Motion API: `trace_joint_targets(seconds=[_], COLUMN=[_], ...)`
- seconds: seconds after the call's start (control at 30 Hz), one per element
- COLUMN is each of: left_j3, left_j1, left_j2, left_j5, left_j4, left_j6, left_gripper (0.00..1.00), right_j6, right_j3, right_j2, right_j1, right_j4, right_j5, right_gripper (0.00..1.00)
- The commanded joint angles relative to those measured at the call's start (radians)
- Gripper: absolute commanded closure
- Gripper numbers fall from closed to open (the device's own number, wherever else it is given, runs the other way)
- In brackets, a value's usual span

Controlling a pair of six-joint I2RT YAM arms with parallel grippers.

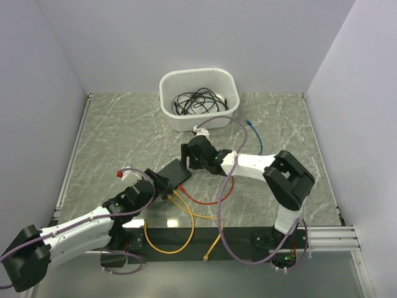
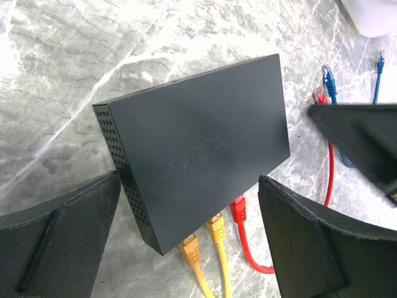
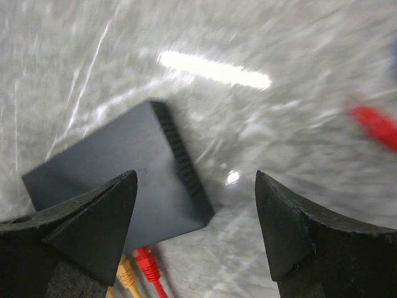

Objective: Insert the plug into the switch port

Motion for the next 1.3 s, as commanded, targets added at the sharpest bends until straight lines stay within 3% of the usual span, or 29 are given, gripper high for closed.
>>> trace_joint_targets(seconds=[0.0, 0.13, 0.3, 0.5, 1.03, 1.13, 1.23, 1.27], left_j3=[-0.004, 0.011, 0.002, 0.010, 0.001, -0.002, -0.001, -0.004], left_j1=[0.007, 0.007, 0.007, 0.007, 0.007, 0.007, 0.007, 0.007], left_j2=[-0.032, -0.098, -0.229, -0.327, -0.306, -0.307, -0.307, -0.310], left_j5=[-0.002, -0.031, -0.045, -0.049, -0.022, -0.020, -0.019, -0.017], left_j4=[-0.057, -0.146, -0.194, -0.271, -0.254, -0.249, -0.248, -0.249], left_j6=[0.032, 0.034, 0.040, 0.025, 0.035, 0.037, 0.037, 0.037], left_gripper=[0.01, 0.01, 0.01, 0.01, 0.01, 0.01, 0.01, 0.01], right_j6=[-0.041, -0.066, -0.118, -0.128, -0.144, -0.141, -0.138, -0.135], right_j3=[0.059, 0.074, 0.197, 0.211, 0.263, 0.272, 0.284, 0.286], right_j2=[-0.088, -0.102, -0.010, 0.061, 0.173, 0.181, 0.191, 0.193], right_j1=[-0.041, -0.128, -0.216, -0.259, -0.263, -0.266, -0.269, -0.269], right_j4=[-0.098, -0.162, -0.312, -0.309, -0.332, -0.333, -0.338, -0.341], right_j5=[0.154, 0.186, 0.183, 0.133, 0.116, 0.113, 0.120, 0.125], right_gripper=[0.17, 0.18, 0.19, 0.23, 0.30, 0.35, 0.46, 0.54])
